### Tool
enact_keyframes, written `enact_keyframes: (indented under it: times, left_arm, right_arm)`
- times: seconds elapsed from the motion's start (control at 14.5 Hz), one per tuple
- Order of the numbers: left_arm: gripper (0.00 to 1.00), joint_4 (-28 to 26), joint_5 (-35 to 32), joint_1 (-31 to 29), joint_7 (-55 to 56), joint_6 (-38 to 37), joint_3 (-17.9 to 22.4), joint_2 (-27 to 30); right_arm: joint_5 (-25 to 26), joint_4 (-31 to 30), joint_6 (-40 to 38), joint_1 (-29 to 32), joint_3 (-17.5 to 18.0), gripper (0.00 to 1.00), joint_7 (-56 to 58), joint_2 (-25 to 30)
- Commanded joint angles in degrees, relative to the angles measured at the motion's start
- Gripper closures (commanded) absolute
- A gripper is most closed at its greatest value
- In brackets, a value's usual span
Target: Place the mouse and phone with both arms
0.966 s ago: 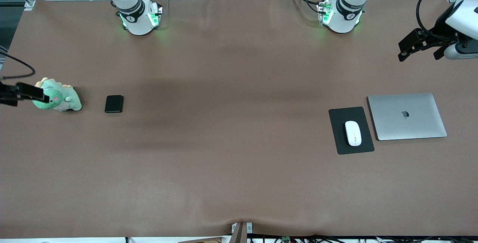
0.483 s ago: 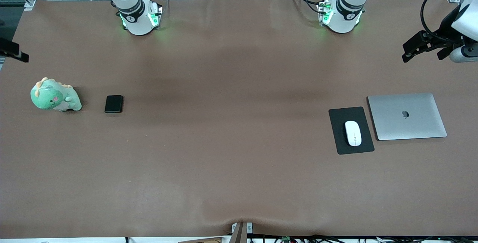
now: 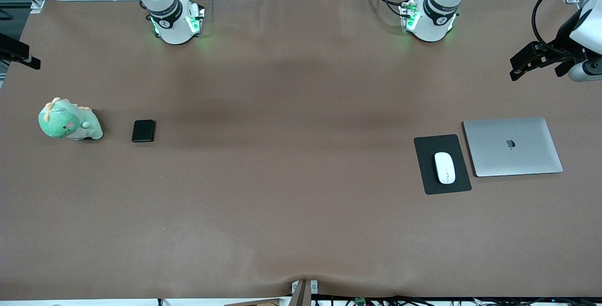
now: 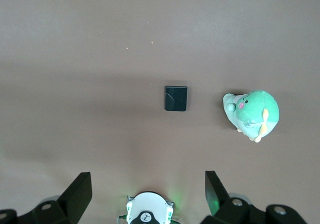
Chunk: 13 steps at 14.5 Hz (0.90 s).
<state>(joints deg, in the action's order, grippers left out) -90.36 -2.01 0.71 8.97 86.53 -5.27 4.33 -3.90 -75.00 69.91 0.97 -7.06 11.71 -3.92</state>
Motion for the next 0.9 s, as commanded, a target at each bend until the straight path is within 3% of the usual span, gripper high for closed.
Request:
enact_keyframes:
  times: [0.0,0.14,0.34,0.83]
  left_arm:
    - [0.00,1.85,-1.24,-0.01,-1.06,-1.45,-0.27,-0.72]
    - [0.00,1.85,-1.24,-0.01,-1.06,-1.45,-0.27,-0.72]
    - [0.00,1.85,-1.15,-0.01,-1.06,-1.45,-0.27,-0.72]
    - [0.00,1.85,-0.45,-0.01,-0.88,-1.54,-0.44,-0.55]
  right_arm:
    - [1.61,-6.72,2.07,3.96,3.98,0.00,0.51,4.88]
    - [1.97,-8.93,3.65,3.00,3.55,0.00,0.51,6.29]
    - [2.14,-9.19,3.75,-3.32,-2.77,0.00,0.77,6.29]
    - [1.88,-9.11,3.57,-2.37,-2.61,0.00,0.86,6.03]
